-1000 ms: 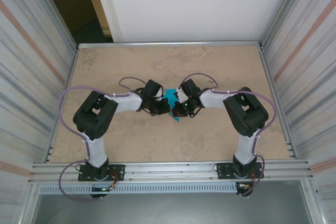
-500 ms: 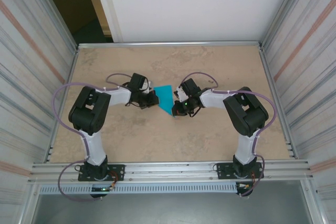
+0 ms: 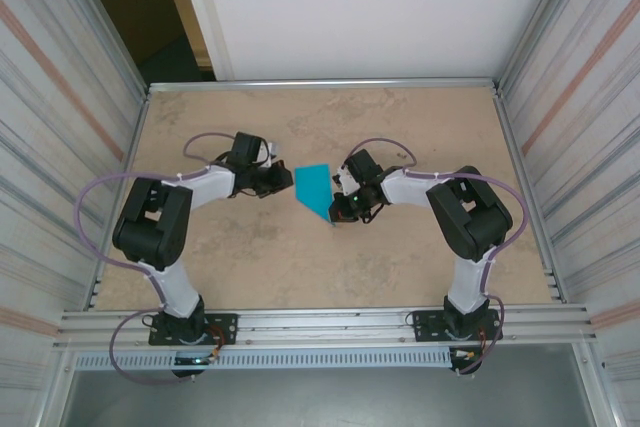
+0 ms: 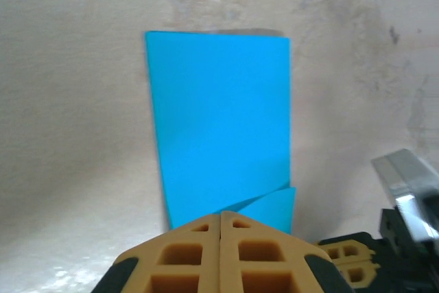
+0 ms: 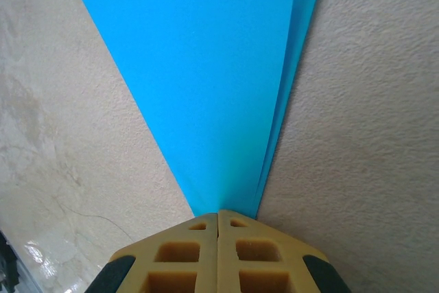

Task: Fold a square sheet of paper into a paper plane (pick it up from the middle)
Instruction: Third fold the triangle at the center of the table.

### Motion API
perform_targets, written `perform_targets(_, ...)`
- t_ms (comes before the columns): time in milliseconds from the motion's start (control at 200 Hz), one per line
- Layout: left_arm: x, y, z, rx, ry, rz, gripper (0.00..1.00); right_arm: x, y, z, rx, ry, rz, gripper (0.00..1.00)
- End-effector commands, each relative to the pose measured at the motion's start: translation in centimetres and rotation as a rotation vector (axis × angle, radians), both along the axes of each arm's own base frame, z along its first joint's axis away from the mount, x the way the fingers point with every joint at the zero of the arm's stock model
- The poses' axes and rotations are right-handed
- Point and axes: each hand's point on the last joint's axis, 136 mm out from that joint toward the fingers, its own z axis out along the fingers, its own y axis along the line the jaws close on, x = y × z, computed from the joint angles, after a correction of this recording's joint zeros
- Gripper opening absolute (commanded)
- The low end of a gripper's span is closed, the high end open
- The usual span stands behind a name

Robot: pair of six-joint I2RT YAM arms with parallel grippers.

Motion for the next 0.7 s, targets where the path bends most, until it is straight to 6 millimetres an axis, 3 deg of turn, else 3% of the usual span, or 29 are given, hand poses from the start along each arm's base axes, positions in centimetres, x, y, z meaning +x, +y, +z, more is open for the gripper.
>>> perform_targets(0, -2.2, -3.1, 0.2, -0.034, 0.012, -0.070, 0.06, -1.2, -0.8, -1.2, -0.065, 0.061, 0.002, 0.00)
perform_targets(105, -3.6, -4.8, -1.7, -0.004, 0.049, -0.112, 0.05, -1.2, -1.0, -1.1, -0.067, 0.060, -0.004, 0.00)
perform_targets(281, -3.4, -5.1, -4.0, 0.014, 0.097, -0.098, 0.04, -1.1, -1.1, -0.5, -0.048, 0.043, 0.003, 0.00)
perform_targets(421, -3.4, -4.7, -5.4, 0.043, 0.123, -0.086, 0.03, -0.7, -0.6, 0.5, -0.011, 0.018, 0.004, 0.00)
perform_targets(611, -4.5, -3.9, -7.2, 0.085, 0.172, -0.079, 0.01, 0.9, 1.4, 4.2, 0.100, -0.057, 0.004, 0.01)
perform_targets(692, -4.8, -3.6, -7.6, 0.099, 0.189, -0.070, 0.02, 1.3, 2.3, 4.0, 0.100, -0.048, 0.014, 0.01)
